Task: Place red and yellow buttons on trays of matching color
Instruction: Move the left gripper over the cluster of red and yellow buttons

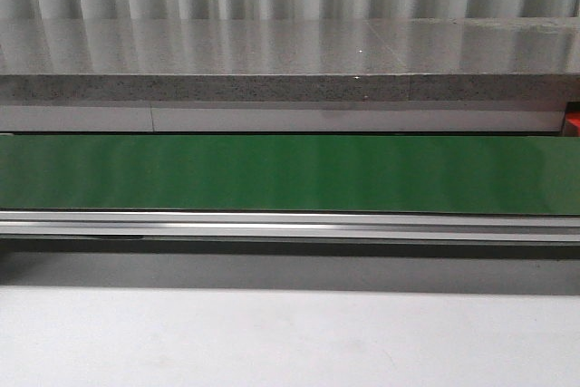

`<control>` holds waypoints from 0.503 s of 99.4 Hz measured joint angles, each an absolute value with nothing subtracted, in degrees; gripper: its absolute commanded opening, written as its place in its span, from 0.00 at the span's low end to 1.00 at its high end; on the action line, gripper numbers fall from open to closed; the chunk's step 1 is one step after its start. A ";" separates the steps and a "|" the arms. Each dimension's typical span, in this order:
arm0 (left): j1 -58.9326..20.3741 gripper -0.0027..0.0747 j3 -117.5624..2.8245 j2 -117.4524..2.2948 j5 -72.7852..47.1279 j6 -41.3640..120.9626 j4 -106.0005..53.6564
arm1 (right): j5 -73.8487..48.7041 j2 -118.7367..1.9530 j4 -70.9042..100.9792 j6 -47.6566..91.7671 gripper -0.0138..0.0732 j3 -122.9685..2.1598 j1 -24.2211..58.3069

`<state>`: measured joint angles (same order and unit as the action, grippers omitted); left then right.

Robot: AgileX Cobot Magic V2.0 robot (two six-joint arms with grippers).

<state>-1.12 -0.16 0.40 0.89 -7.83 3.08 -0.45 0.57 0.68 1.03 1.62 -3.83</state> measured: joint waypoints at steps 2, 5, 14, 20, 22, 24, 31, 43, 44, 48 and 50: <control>-1.12 0.01 -0.16 0.40 0.89 -7.83 3.08 | -0.45 0.57 0.68 1.03 0.08 1.62 -3.83; -1.12 0.01 -0.16 0.40 0.89 -7.83 3.08 | -0.45 0.57 0.68 1.03 0.08 1.62 -3.83; -1.12 0.01 -0.16 0.40 0.89 -7.83 3.08 | -0.45 0.57 0.68 1.03 0.08 1.62 -3.83; -1.12 0.01 -0.16 0.40 0.89 -7.83 3.08 | -0.45 0.57 0.68 1.03 0.08 1.62 -3.83; -1.12 0.01 -0.16 0.40 0.89 -7.83 3.08 | -0.45 0.57 0.68 1.03 0.08 1.62 -3.83; -1.12 0.01 -0.16 0.40 0.89 -7.83 3.08 | -0.45 0.57 0.68 1.03 0.08 1.62 -3.83; -1.12 0.01 -0.16 0.40 0.89 -7.83 3.08 | -0.45 0.57 0.68 1.03 0.08 1.62 -3.83; -1.12 0.01 -0.16 0.40 1.42 -7.83 3.08 | -0.45 0.57 0.68 1.03 0.08 1.62 -3.83; -1.12 0.01 -0.16 0.40 1.42 -7.83 3.08 | -0.45 0.57 0.68 1.03 0.08 1.62 -3.83; -1.12 0.01 -0.35 0.40 0.91 -7.83 3.08 | -0.45 0.57 0.68 1.03 0.08 1.62 -3.83; -1.12 0.01 -0.45 0.40 0.32 -7.83 3.08 | -0.45 0.57 0.68 1.03 0.08 1.62 -3.83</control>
<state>-1.12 -0.45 0.40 0.32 -7.83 3.08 -0.45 0.57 0.68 1.03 1.62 -3.83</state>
